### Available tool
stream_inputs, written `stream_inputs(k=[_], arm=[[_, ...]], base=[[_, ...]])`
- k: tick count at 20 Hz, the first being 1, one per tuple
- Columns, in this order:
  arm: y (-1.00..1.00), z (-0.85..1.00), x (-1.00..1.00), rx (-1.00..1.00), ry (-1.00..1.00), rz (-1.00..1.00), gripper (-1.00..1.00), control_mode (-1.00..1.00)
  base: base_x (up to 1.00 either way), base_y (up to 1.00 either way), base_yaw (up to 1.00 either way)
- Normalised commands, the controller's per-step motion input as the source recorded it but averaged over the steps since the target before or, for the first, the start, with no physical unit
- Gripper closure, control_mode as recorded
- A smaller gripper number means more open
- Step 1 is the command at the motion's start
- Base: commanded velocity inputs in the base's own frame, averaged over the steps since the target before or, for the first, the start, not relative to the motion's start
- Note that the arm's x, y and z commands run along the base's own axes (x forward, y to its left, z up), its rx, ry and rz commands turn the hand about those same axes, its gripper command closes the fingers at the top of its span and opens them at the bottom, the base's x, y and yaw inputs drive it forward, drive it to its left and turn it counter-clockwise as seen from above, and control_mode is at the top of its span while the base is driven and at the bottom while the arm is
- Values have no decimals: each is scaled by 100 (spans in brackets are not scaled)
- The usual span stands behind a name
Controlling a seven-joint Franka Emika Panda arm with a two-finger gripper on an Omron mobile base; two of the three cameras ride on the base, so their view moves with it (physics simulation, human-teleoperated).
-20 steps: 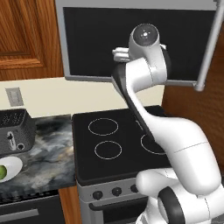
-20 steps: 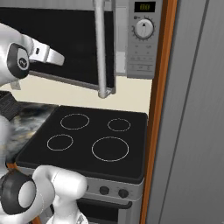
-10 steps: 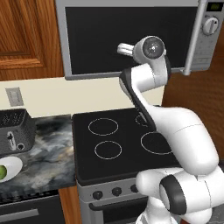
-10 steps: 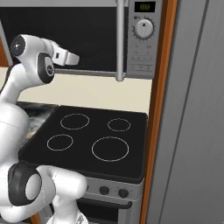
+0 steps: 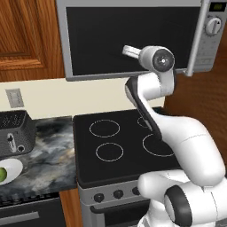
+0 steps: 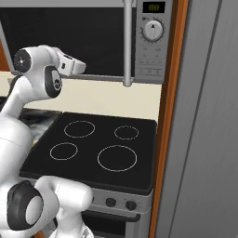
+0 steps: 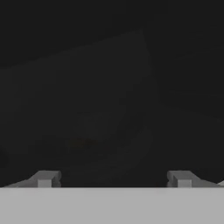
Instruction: Remove the mango from the bowl and place it on the small plate. Then place the bowl with only the shrimp in the microwave, close the door, and press the start button to microwave the shrimp.
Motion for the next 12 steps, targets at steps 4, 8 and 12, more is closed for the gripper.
stream_inputs(k=[4,8,12], arm=[[-72,18,-100,18,-5,0,-100,-100],[-65,11,-100,25,-3,0,-100,-100],[-80,5,-100,41,0,0,-100,-100]], base=[[0,0,0],[0,0,0],[0,0,0]])
